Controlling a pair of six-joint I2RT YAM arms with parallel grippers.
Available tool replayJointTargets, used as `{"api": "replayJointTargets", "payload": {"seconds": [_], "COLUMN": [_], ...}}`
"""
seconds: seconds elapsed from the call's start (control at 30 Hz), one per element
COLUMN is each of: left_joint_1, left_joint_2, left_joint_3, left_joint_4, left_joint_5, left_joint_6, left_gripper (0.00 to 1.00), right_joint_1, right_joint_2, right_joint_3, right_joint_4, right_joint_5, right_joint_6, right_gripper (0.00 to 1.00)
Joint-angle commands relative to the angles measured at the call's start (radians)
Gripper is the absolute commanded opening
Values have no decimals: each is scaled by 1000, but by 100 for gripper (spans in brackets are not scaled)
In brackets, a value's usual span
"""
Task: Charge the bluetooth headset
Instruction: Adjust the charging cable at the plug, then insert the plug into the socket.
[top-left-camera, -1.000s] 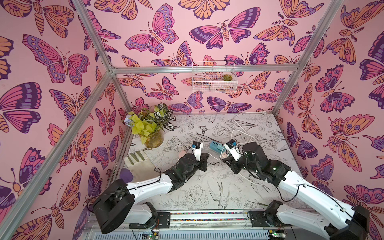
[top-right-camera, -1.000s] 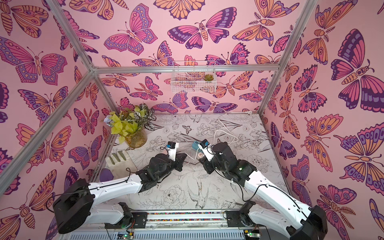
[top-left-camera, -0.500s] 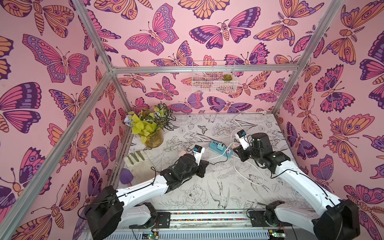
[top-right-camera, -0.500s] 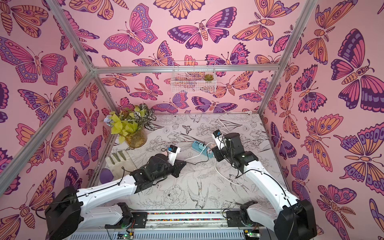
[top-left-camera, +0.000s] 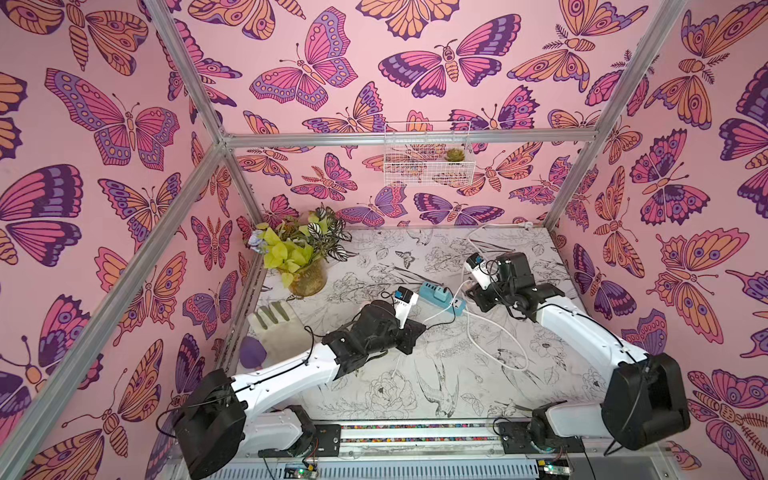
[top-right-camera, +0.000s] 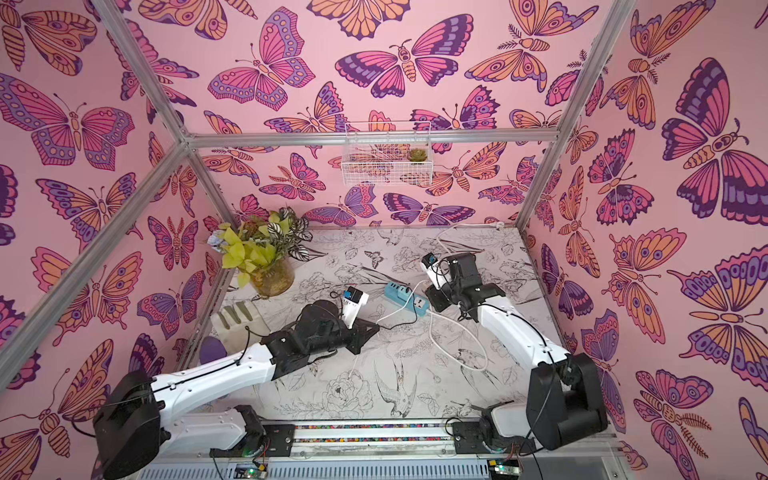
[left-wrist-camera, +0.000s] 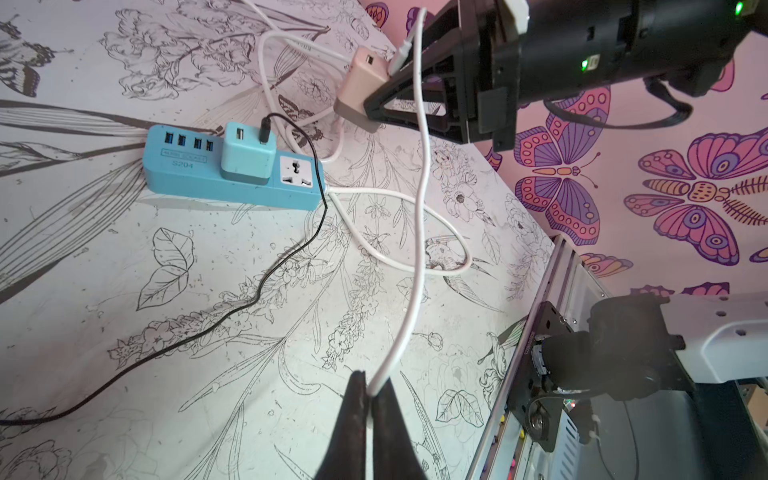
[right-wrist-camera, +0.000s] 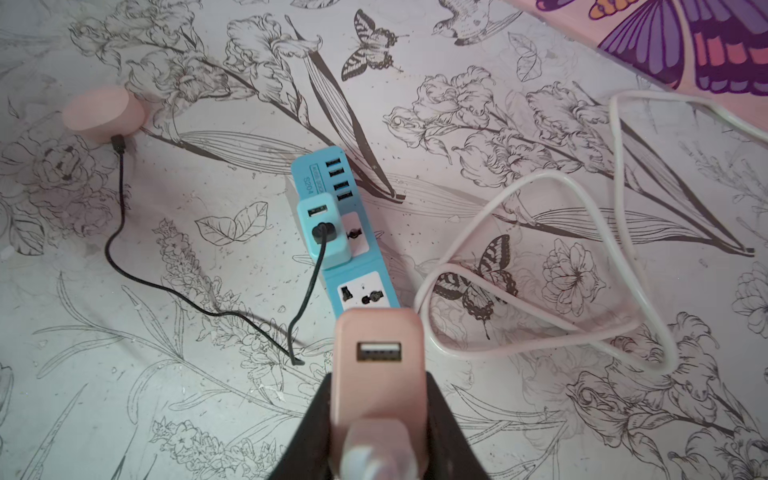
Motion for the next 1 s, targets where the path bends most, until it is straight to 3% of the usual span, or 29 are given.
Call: {"api": "replayJointTargets", "payload": {"seconds": [0.0, 0.4, 0.97], "left_joint_1": [-6, -6, -6], "left_joint_2": [7, 17, 17], "left_joint_3": [13, 7, 0], "left_joint_4": [-34, -35, -35], "left_joint_5": [26, 7, 5], "left_joint_6": [9, 12, 14], "left_gripper": [0, 0, 0], "right_joint_1": [-11, 31, 30], "right_joint_2": [31, 144, 211], "right_joint_3": [15, 26, 12], "right_joint_4": [26, 1, 55], "right_joint_5": [-9, -137, -112], "right_joint_6": [-34, -95, -177], "right_gripper": [10, 10, 11]}}
